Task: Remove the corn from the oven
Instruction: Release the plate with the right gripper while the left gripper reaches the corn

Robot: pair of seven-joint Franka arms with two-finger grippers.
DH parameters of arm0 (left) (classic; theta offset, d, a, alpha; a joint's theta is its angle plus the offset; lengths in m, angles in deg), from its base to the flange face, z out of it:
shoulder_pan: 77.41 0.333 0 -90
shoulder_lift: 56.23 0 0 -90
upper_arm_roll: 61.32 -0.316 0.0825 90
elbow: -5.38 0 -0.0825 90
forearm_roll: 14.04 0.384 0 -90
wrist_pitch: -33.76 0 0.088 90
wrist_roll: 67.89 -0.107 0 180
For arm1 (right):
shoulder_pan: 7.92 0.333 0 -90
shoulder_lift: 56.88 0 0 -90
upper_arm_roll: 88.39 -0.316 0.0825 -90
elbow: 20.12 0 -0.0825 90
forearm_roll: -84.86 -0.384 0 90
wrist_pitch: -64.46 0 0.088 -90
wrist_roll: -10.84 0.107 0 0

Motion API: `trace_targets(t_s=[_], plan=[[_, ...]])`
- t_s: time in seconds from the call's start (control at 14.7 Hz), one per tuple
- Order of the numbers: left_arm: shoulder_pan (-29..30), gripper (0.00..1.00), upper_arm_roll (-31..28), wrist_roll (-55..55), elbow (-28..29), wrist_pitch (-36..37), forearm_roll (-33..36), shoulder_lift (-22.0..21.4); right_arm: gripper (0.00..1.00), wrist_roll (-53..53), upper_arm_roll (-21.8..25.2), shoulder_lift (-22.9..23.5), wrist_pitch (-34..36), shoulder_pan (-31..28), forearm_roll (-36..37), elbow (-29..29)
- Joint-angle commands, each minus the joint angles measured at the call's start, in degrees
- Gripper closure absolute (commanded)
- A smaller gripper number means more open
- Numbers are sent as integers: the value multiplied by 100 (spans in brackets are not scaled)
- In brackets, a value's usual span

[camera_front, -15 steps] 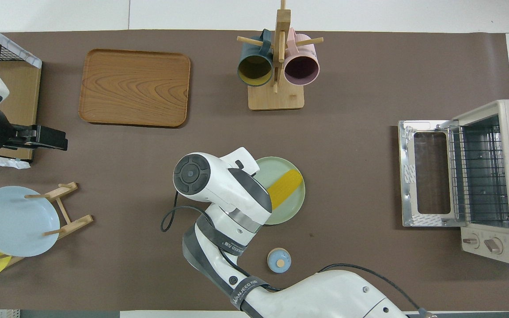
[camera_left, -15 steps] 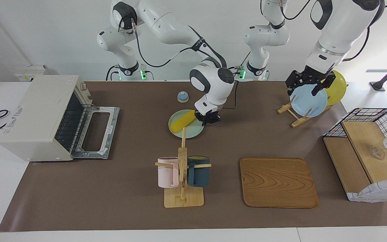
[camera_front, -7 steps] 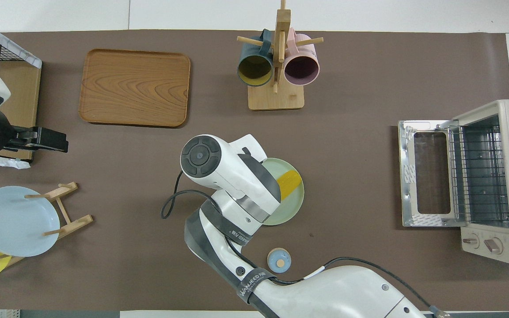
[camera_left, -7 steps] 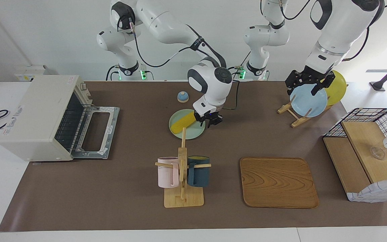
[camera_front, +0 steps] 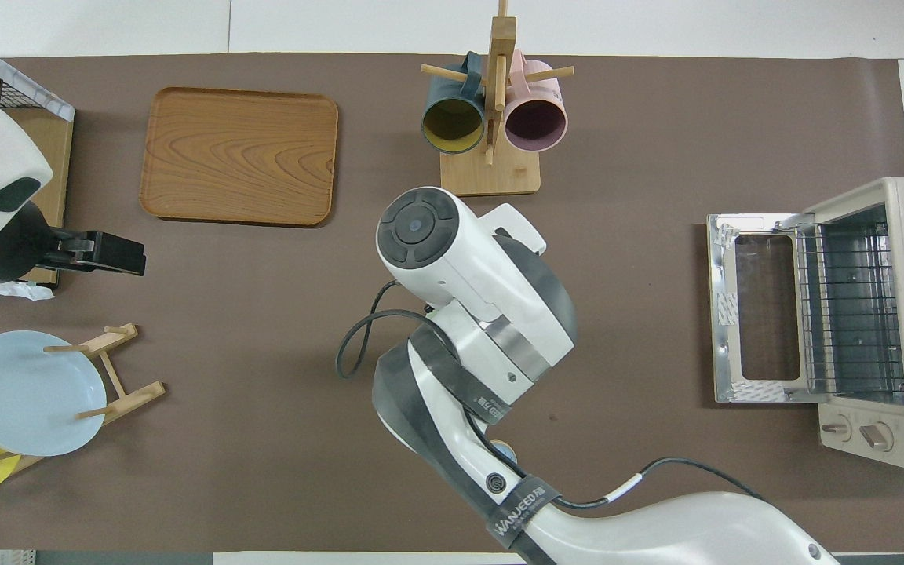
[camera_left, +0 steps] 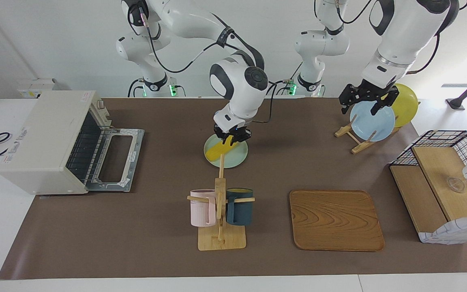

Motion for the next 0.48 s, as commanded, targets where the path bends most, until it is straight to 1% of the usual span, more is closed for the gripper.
trace_targets(t_s=[0.0,0.07,0.14,0.2,0.34,0.41], plan=[[-391,0,-54,-79,280,-257,-323,-147,82,-201,-33,-828,-419,-405,197,-1541],[-575,0,-54,-71,368,-449,-447,-138,90,-332,-41,-1074,-699,-738,224,-2025],[-742,0,-54,-71,464,-651,-483,-129,97,-594,-33,-1250,-884,-889,233,-2421],[-962,0,-54,-79,552,-818,-483,-112,100,-745,-24,-1409,-1113,-952,242,-2782],[-1279,0,-54,-80,623,-1047,-492,-42,100,-833,-24,-1524,-1404,-1389,268,-3162],[-1376,0,-45,-123,693,-1127,-509,-6,100,-1078,-32,-1568,-1570,-1618,347,-3372]])
